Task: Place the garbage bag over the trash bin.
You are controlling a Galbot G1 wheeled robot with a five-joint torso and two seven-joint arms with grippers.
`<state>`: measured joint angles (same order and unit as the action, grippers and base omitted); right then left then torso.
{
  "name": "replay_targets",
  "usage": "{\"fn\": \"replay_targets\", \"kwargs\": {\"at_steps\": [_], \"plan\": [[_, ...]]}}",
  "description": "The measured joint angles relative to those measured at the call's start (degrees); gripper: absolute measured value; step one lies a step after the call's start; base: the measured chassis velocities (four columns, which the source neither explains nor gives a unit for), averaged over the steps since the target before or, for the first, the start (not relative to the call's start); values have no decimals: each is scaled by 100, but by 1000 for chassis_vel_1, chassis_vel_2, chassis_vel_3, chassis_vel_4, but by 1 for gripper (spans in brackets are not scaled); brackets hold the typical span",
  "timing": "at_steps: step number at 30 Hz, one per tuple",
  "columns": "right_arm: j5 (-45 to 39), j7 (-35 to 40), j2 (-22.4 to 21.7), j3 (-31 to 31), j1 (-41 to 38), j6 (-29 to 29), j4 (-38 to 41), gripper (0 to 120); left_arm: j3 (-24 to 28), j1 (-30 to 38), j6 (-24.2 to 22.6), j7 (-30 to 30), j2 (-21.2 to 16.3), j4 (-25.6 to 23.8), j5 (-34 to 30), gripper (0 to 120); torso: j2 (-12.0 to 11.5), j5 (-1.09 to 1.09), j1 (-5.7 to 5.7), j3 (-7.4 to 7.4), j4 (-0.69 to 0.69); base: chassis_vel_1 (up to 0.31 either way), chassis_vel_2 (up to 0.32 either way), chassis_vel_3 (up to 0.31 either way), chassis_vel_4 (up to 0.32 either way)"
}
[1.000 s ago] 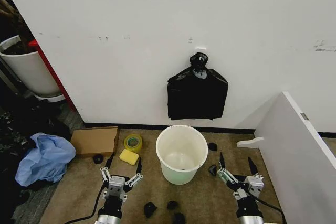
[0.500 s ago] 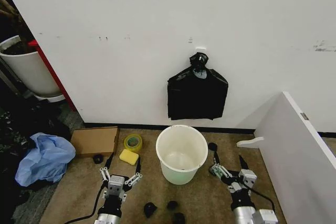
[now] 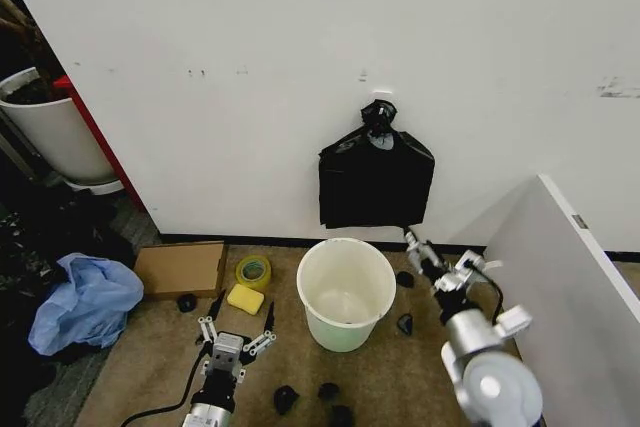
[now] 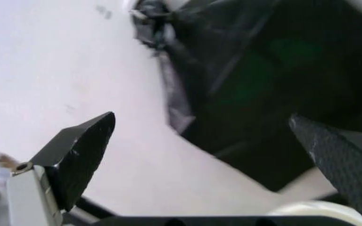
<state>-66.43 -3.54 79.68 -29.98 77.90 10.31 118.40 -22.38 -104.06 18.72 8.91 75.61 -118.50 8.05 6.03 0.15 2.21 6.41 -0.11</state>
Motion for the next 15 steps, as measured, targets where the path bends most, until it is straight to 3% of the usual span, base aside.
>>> {"fn": "replay_targets", "kwargs": {"at_steps": [9, 15], "plan": [[-385, 109, 149, 256, -1368, 233, -824, 100, -235, -78, 29, -1, 137, -91, 13, 100, 0, -1, 0, 0, 0, 0, 0, 0, 0], [-497, 121, 484, 274, -2149, 279, -1500, 100, -412, -240, 72, 0, 169, -223, 50, 100, 0, -1, 0, 0, 0, 0, 0, 0, 0]]}}
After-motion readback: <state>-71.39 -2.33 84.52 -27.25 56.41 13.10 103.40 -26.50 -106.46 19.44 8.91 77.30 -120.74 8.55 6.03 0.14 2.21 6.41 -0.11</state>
